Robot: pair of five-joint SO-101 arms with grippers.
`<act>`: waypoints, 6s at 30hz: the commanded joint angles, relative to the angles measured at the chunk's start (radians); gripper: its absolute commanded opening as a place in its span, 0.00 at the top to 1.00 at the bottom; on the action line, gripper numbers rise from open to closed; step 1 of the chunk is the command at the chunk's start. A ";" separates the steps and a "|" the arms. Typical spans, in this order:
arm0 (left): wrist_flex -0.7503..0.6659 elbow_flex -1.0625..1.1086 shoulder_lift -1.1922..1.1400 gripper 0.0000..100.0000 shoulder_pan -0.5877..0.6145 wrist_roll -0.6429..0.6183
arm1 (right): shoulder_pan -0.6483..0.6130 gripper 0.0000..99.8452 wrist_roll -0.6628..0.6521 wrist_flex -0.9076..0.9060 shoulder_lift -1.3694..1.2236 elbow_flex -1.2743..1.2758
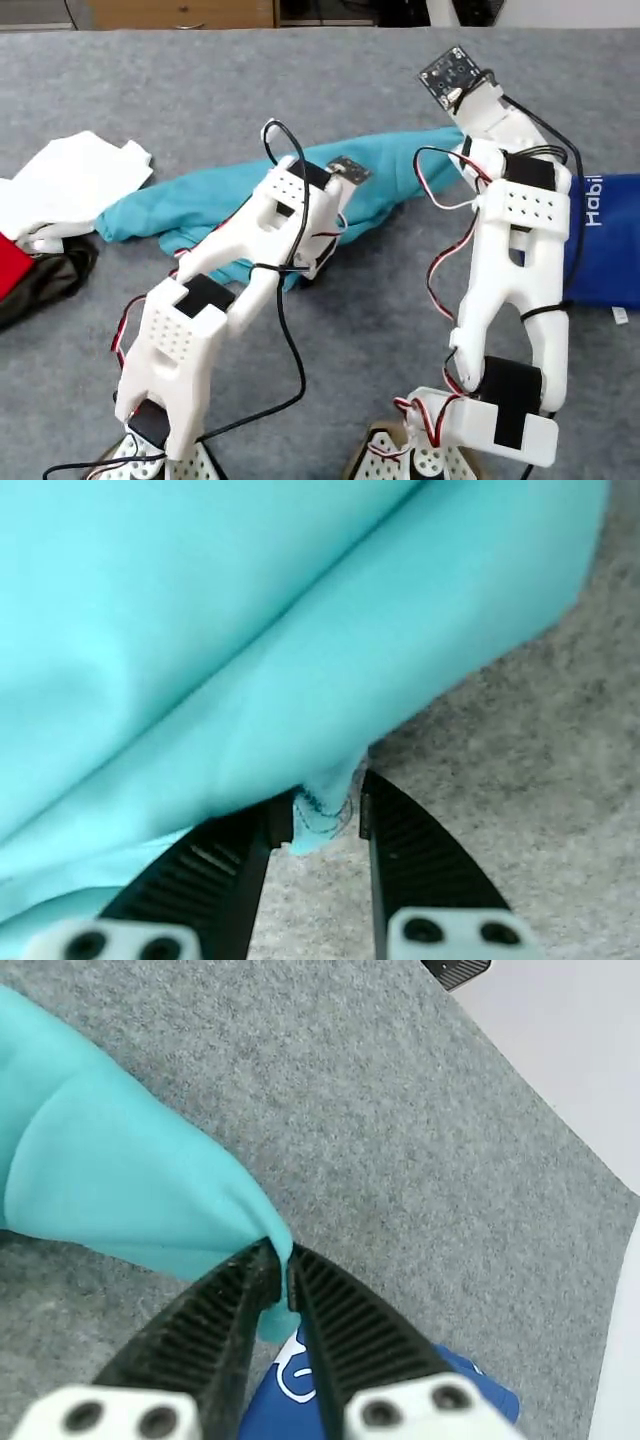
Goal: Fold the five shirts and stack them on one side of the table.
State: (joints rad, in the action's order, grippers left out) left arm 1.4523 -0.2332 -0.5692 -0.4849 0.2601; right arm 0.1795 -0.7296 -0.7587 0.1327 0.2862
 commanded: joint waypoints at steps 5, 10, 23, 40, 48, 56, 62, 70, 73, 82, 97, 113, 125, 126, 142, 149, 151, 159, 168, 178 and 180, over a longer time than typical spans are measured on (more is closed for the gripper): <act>0.006 -0.055 -0.041 0.87 0.034 0.000 | 0.018 1.00 0.009 -0.003 0.015 -0.056; -0.012 -0.057 -0.101 0.88 0.043 0.000 | 0.018 1.00 0.009 -0.003 0.015 -0.056; 0.023 -0.075 -0.058 0.98 0.034 -0.005 | 0.018 1.00 0.009 -0.003 0.061 -0.054; 0.307 -0.425 0.751 0.98 0.367 -0.002 | 0.159 1.00 0.094 -0.371 0.435 -0.216; 0.305 -0.434 0.937 0.98 0.611 0.000 | 0.145 1.00 0.265 -0.701 0.466 -0.440; 0.232 -0.434 1.078 0.98 0.663 -0.003 | 0.004 1.00 0.284 -0.795 0.467 -0.691; 0.002 -0.427 1.165 0.98 0.664 -0.006 | -0.074 1.00 0.284 -0.706 0.466 -0.900; -0.034 -0.423 1.230 0.98 0.663 -0.002 | -0.079 1.00 0.272 -0.594 0.466 -1.127; -0.034 -0.423 1.260 0.98 0.663 -0.002 | -0.079 1.00 0.215 -0.589 0.466 -1.194; 0.034 -0.423 1.316 0.98 0.663 -0.002 | -0.076 1.00 0.041 -0.589 0.470 -1.356; 0.184 -0.365 1.322 0.98 0.661 0.140 | -0.076 1.00 -0.034 -0.546 0.456 -1.311; 0.304 -0.255 1.486 0.98 0.654 0.287 | -0.076 1.00 -0.069 -0.718 0.522 -1.343; 0.305 -0.161 1.653 0.98 0.655 0.345 | -0.076 1.00 -0.141 -0.720 0.638 -1.311; 0.305 -0.124 1.655 0.98 0.655 0.345 | -0.076 1.00 -0.140 -0.720 0.631 -1.282; -0.445 0.905 1.649 0.98 0.654 0.344 | -0.084 1.00 -0.040 -0.149 0.593 -0.166; -1.023 1.298 1.635 0.98 0.623 0.353 | -0.117 1.00 -0.046 0.423 0.591 0.294; -1.122 1.341 1.595 0.98 0.597 0.388 | -0.137 1.00 -0.048 0.565 0.587 0.380; -1.323 1.180 1.230 0.98 0.568 0.397 | -0.140 1.00 -0.048 0.767 0.390 0.323; -1.318 0.727 0.731 0.98 0.571 0.399 | -0.130 1.00 -0.048 0.769 0.068 -0.015; -1.258 0.413 0.478 0.98 0.578 0.400 | -0.130 1.00 -0.048 0.761 -0.140 -0.254; -1.155 0.391 0.478 0.98 0.577 0.400 | -0.117 1.00 -0.048 0.743 -0.134 -0.246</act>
State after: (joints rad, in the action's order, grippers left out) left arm 0.1972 0.2424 -0.0997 0.0859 0.6544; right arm 0.0430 -0.7802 -0.0176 -0.0130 0.1082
